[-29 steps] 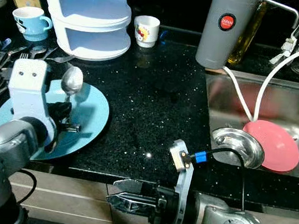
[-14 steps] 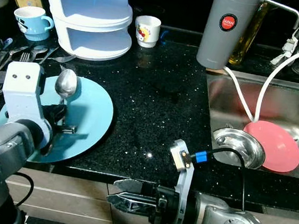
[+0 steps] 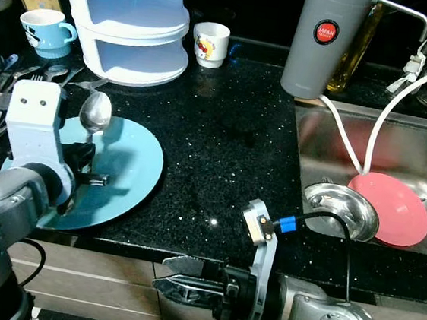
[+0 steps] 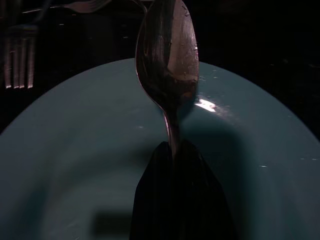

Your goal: Kitchen organization

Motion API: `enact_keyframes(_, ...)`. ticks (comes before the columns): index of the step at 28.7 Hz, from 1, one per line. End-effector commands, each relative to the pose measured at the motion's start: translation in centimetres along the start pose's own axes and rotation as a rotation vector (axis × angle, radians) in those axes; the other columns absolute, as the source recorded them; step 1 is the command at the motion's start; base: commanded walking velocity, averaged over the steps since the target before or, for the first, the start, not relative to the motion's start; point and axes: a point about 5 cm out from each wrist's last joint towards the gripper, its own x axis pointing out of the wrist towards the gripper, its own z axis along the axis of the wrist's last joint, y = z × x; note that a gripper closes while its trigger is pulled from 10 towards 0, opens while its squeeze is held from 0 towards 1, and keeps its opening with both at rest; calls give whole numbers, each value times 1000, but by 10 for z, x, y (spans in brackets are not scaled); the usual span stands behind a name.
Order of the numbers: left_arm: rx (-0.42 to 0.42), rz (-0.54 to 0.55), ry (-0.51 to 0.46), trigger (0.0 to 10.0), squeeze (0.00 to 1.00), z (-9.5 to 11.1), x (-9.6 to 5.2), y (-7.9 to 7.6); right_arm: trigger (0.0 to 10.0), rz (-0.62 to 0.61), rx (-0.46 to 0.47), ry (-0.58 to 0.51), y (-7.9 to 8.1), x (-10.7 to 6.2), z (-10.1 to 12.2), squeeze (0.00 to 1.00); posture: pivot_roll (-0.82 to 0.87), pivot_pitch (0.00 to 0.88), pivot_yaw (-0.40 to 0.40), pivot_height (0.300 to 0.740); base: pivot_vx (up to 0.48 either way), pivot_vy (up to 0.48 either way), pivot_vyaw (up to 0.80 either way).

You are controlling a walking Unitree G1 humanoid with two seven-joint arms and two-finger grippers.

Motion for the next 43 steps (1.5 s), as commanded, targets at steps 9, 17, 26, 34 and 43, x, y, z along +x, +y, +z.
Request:
enact_keyframes(9,13,-24,4,10000,0,9,3,-2,10000,-26,-1,-8,-1,-2,0,0,95,57,-11,740,0,0,0)
enact_keyframes(17,9,-21,30,10000,0,5,7,-2,10000,-22,1,-6,0,0,1,0,92,72,-12,740,0,0,0)
enact_keyframes(26,-53,-70,46,10000,1000,0,8,-6,10000,-23,2,0,1,-1,0,0,94,69,-19,740,0,0,0)
enact_keyframes(34,-28,-85,29,10000,0,4,7,-9,10000,-21,6,2,1,-1,0,0,94,67,-26,740,0,0,0)
enact_keyframes(43,-14,-146,35,10000,0,7,11,-20,10000,-25,5,5,1,0,0,0,82,72,-24,740,0,0,0)
